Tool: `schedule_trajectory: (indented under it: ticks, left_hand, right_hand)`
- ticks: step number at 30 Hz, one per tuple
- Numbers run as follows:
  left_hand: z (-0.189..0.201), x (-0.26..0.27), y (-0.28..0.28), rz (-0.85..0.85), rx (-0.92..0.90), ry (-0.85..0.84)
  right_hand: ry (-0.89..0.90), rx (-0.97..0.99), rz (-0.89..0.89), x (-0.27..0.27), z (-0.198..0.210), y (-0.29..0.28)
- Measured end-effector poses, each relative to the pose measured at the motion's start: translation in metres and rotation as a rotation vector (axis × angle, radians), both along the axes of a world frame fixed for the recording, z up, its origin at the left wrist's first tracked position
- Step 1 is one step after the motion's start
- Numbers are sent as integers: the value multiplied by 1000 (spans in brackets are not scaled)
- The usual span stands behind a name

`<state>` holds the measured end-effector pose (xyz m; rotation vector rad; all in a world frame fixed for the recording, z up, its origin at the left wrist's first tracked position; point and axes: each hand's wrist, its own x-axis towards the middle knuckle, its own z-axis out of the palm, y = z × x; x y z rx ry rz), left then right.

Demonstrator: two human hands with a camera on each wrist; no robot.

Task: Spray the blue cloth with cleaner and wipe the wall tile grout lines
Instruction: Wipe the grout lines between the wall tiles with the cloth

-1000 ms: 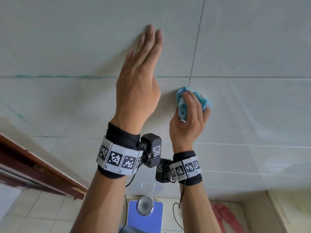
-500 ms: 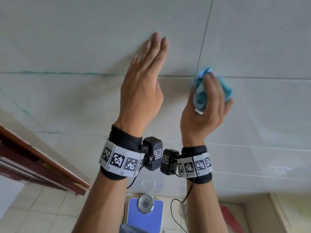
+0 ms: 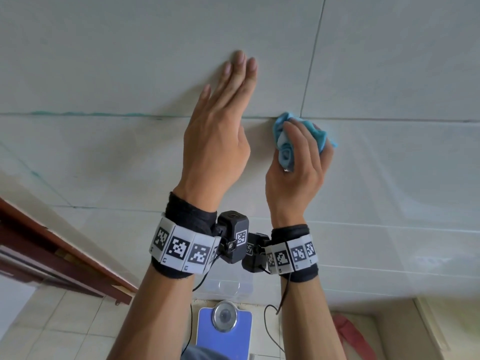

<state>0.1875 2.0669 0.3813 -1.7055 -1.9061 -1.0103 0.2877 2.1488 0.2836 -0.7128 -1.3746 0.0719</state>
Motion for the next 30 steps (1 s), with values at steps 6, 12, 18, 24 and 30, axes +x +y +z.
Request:
schedule_trajectory:
  ticks: [6, 12, 18, 24, 30]
  left_hand:
    - [0, -3, -1, -1, -16, 14]
    - [2, -4, -4, -10, -18, 18]
    - [-2, -3, -4, -8, -29, 9]
    - [-5, -3, -3, -2, -29, 16]
    - [-9, -4, -3, -1, -20, 44]
  right_hand:
    - [-41, 97, -38, -10, -49, 4]
    - [26, 83, -98, -7, -82, 1]
    - [86, 34, -44, 0, -25, 5]
    - [15, 35, -113, 3, -83, 5]
    - [-18, -1, -119, 5, -80, 2]
